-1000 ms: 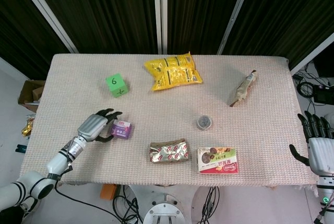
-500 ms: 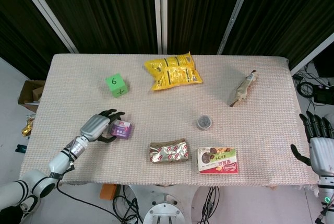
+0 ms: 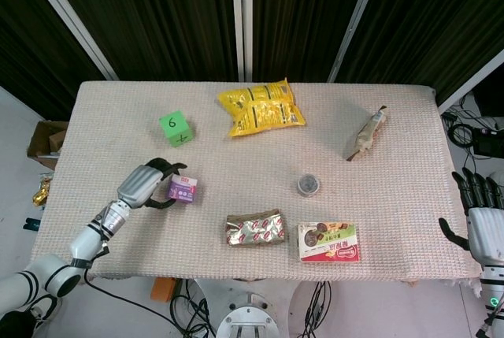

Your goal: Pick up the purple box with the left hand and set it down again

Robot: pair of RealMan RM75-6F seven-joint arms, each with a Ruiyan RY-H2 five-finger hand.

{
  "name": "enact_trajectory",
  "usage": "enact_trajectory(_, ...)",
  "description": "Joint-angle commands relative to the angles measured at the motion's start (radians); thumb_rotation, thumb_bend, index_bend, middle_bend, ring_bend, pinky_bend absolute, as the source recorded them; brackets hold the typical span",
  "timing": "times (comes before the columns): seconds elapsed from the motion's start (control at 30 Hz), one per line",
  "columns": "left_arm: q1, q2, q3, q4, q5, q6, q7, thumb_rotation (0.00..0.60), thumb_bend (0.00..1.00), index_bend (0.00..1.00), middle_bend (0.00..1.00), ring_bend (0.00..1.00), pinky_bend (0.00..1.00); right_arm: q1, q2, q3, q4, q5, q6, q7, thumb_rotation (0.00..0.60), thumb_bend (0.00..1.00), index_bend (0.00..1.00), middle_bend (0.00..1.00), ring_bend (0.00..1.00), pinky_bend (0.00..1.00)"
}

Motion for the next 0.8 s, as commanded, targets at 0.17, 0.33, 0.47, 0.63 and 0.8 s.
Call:
enact_trajectory(0.17, 0.0, 0.111, -0.05, -0.138, -0.05, 0.036, 0.284, 0.6, 0.3, 0.18, 0.73, 0.27, 0.17, -0.001, -0.002, -0.001, 0.007, 0.001, -0.002, 0.008, 0.6, 0.2, 0.0, 0.0, 0.0, 0.0)
enact_trajectory(0.33, -0.002, 0.134, -0.048, -0.217, -0.09, 0.023, 0.586, 0.6, 0.3, 0.18, 0.75, 0.29, 0.17, -0.002, -0.002, -0.003, 0.006, -0.003, -0.001, 0.005, 0.6, 0.2, 0.0, 0.0, 0.0, 0.0)
enact_trajectory(0.47, -0.017, 0.158, -0.053, -0.296, -0.16, -0.015, 0.792, 0.6, 0.3, 0.18, 0.75, 0.29, 0.17, -0.002, -0.001, -0.004, 0.001, -0.005, 0.001, 0.0, 0.6, 0.2, 0.0, 0.0, 0.0, 0.0)
enact_trajectory(0.63, -0.06, 0.222, -0.057, -0.466, -0.383, -0.081, 1.141, 0.6, 0.3, 0.17, 0.76, 0.3, 0.17, 0.0, -0.002, -0.004, 0.0, -0.004, -0.003, -0.007, 0.6, 0.2, 0.0, 0.0, 0.0, 0.0)
enact_trajectory(0.8, -0.128, 0.217, -0.041, -0.565, -0.612, -0.054, 1.419, 0.6, 0.3, 0.17, 0.77, 0.31, 0.17, 0.003, -0.009, -0.006, 0.007, 0.002, -0.016, -0.004, 0.6, 0.2, 0.0, 0.0, 0.0, 0.0)
